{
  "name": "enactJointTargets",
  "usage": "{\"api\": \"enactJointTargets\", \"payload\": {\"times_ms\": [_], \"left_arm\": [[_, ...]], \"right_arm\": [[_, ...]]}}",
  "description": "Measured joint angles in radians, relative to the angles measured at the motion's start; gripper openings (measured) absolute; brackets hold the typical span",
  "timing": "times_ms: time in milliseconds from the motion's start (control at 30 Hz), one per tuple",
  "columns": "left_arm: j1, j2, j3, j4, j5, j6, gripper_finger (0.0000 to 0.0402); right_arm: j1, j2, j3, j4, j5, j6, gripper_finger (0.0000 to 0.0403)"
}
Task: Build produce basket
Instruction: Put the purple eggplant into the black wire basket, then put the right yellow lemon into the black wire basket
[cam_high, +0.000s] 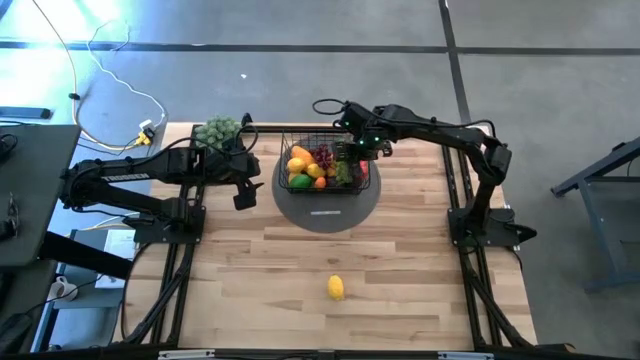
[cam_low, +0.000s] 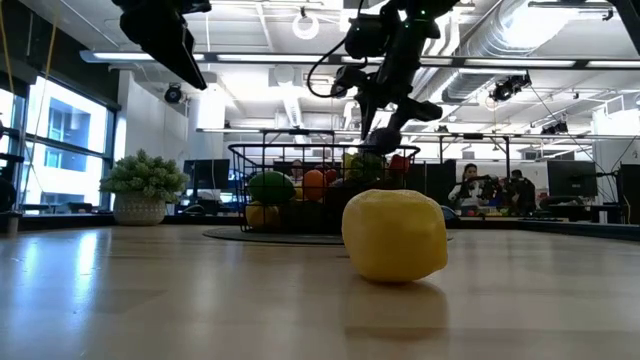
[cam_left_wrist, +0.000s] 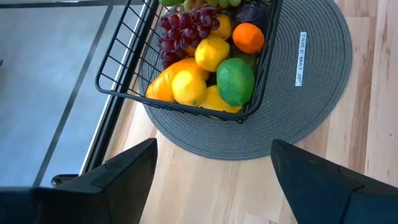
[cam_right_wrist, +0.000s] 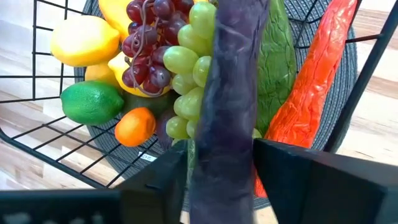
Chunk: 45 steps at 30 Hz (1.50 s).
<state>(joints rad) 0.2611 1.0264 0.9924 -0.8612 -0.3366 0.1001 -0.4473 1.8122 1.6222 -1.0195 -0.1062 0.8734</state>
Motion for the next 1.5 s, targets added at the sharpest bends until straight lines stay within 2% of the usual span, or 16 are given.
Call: {"api": "enactJointTargets", "payload": {"times_ms": [233, 467, 600, 933, 1500], "left_arm": [[0.000, 0.000, 0.000, -0.001, 0.000, -0.002, 0.0305], [0.000, 0.000, 0.000, -0.001, 0.004, -0.014, 0.0305], [0.000, 0.000, 0.000, -0.001, 0.039, -0.018, 0.0305], [-0.007, 0.000, 0.000, -0.001, 0.166, -0.117, 0.0305], [-0.117, 0.000, 0.000, -0.002, 0.168, -0.255, 0.0305]], "right_arm": [[-0.021, -0.005, 0.000, 0.000, -0.015, 0.003, 0.0224], [0.003, -0.041, 0.000, 0.000, 0.037, 0.008, 0.0233], [0.042, -0.061, 0.000, 0.005, 0.051, 0.044, 0.0233], [0.219, -0.074, 0.000, 0.015, 0.105, 0.177, 0.0234], [0.599, -0.073, 0.000, 0.045, 0.214, 0.551, 0.0234]]}}
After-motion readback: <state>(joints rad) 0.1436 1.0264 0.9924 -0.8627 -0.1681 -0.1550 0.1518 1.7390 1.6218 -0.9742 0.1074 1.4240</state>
